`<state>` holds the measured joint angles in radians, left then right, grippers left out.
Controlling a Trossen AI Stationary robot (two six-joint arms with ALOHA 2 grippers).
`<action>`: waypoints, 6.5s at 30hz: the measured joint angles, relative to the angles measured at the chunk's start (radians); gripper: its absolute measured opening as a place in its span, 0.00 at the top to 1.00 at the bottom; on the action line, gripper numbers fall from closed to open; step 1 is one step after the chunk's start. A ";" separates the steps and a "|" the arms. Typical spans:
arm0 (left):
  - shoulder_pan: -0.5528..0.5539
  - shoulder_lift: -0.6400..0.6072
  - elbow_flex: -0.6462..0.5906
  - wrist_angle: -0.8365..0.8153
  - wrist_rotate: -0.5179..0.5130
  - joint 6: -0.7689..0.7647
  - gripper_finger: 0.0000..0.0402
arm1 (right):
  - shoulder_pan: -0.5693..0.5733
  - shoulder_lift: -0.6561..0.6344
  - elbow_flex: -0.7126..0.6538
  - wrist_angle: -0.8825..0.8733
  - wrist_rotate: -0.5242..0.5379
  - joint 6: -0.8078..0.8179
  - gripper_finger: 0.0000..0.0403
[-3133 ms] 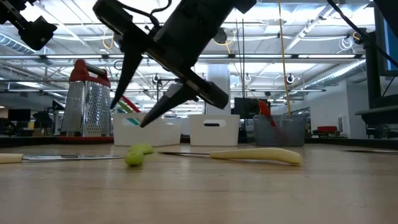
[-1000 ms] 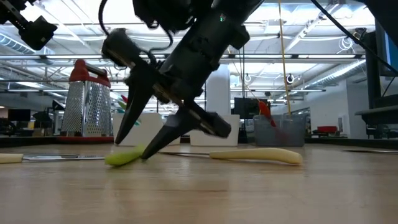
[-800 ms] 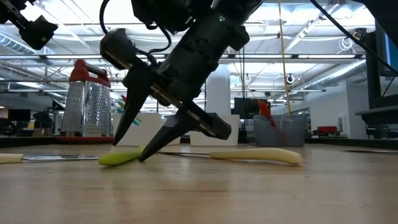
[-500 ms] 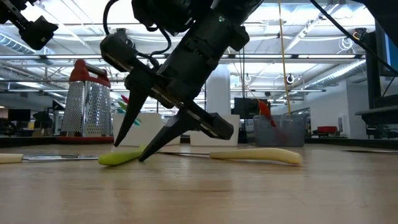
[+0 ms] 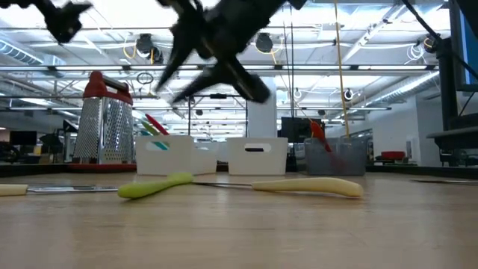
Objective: Pick & Place Kitchen Items
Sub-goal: Put the green serving spoon into the black bin
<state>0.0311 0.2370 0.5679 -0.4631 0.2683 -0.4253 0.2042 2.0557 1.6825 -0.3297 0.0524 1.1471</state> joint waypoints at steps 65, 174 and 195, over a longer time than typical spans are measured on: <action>-0.409 1.737 0.749 -0.245 -0.272 -1.003 0.13 | 0.036 -0.956 -0.876 0.513 0.127 -0.515 0.79; -0.231 1.288 0.748 0.336 -0.269 -0.642 0.89 | 0.032 -0.821 -1.183 1.366 0.195 -0.400 0.42; -0.174 1.318 0.747 0.361 -0.270 -0.657 0.86 | 0.004 -0.675 -1.002 1.345 0.288 -0.400 0.18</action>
<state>-0.1428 1.5551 1.3148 -0.1024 -0.0013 -1.0818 0.2078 1.3803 0.6803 1.0150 0.3400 0.7475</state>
